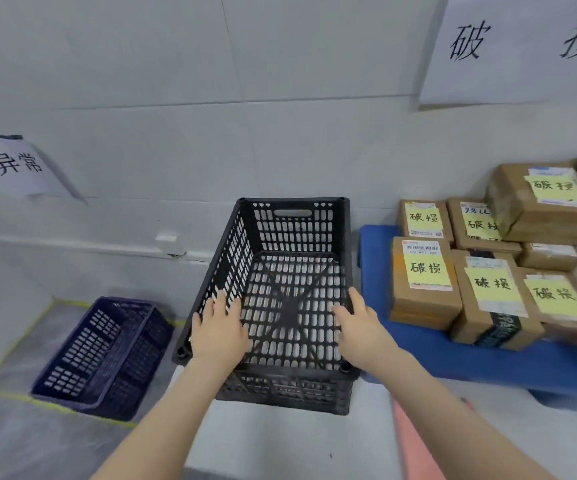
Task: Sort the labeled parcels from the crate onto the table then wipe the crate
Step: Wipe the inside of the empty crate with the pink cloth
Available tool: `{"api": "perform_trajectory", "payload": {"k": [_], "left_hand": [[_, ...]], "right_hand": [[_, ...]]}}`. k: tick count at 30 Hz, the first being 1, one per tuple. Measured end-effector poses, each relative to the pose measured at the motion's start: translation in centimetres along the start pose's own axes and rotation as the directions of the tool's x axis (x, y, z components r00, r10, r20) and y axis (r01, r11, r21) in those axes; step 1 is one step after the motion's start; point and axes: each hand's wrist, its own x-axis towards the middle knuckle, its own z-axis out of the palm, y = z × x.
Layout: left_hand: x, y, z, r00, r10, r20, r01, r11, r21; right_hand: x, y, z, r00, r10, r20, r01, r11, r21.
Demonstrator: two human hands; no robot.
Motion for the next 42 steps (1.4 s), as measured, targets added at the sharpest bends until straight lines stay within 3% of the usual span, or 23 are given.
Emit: {"api": "perform_trajectory", "payload": {"k": [10, 17, 21, 26, 30, 34, 38, 42], "left_hand": [[-0.2, -3.1, 1.4, 0.997, -0.035, 0.064, 0.038, 0.999, -0.033], [-4.7, -3.3, 1.9, 1.000, -0.015, -0.006, 0.015, 0.998, -0.053], [-7.1, -3.6, 2.1, 0.999, 0.037, -0.033, -0.039, 0.998, -0.048], [-7.1, -1.7, 1.1, 0.999, -0.022, 0.040, 0.023, 1.000, -0.021], [-7.7, 6.7, -1.6, 0.959, 0.259, -0.117, -0.276, 0.947, -0.163], [-9.8, 17.1, -1.5, 0.823, 0.520, -0.230, -0.567, 0.780, -0.266], [-11.4, 24.1, 2.6, 0.746, 0.661, -0.077, -0.649, 0.696, -0.308], [-12.6, 26.0, 8.7, 0.758, 0.627, 0.182, -0.561, 0.768, -0.309]], "right_hand": [[-0.2, -0.4, 1.9, 0.994, 0.085, -0.064, -0.081, 0.994, 0.073], [-4.1, 0.0, 3.8, 0.989, 0.129, -0.075, -0.126, 0.991, 0.034], [-6.4, 0.2, 5.0, 0.990, 0.113, -0.087, -0.110, 0.993, 0.045], [-7.0, 0.1, 4.4, 0.993, 0.075, -0.086, -0.064, 0.991, 0.121], [-8.1, 2.3, 3.0, 0.976, 0.051, -0.211, 0.024, 0.940, 0.341], [-9.8, 8.6, 3.6, 0.940, 0.224, -0.258, -0.104, 0.906, 0.410], [-11.6, 15.0, 6.7, 0.934, 0.347, -0.087, -0.306, 0.901, 0.308], [-12.6, 18.9, 9.9, 0.899, 0.424, 0.109, -0.438, 0.877, 0.197]]}}
